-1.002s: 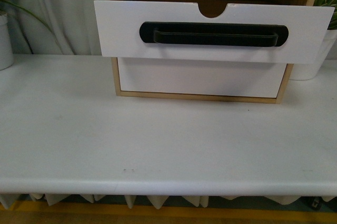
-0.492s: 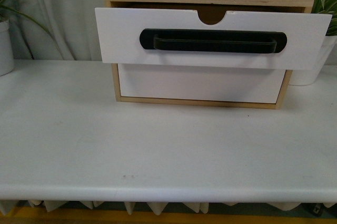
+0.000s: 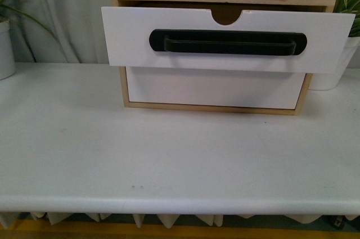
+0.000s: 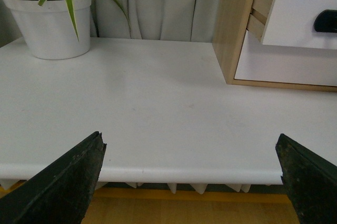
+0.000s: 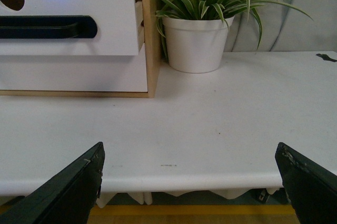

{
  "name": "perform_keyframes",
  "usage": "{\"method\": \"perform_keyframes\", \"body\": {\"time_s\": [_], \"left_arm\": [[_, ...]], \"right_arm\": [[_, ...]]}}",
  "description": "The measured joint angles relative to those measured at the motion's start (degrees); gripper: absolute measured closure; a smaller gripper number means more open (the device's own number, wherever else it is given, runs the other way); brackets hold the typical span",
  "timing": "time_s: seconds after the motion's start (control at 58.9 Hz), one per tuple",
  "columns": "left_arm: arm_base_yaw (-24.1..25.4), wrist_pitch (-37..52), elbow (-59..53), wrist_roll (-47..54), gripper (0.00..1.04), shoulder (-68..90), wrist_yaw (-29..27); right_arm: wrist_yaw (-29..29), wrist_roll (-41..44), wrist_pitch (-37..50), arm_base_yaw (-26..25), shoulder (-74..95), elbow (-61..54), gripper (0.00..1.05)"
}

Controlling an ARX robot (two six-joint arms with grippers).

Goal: Close drawer sideways

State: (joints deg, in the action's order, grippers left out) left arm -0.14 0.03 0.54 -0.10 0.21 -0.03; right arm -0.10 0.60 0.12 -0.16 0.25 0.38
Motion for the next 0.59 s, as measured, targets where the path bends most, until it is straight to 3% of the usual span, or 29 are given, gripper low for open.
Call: {"method": "perform_keyframes", "body": {"time_s": [0.509, 0.594], "left_arm": [[0.0, 0.0, 0.0, 0.0, 0.06, 0.0, 0.0], [-3.96, -2.34, 0.63, 9.35, 0.06, 1.92, -12.52]], "right_arm": [[0.02, 0.0, -0.02, 0.0, 0.0, 0.0, 0.09], [4.7, 1.05, -7.34, 1.57, 3.61, 2.54, 0.09]]}}
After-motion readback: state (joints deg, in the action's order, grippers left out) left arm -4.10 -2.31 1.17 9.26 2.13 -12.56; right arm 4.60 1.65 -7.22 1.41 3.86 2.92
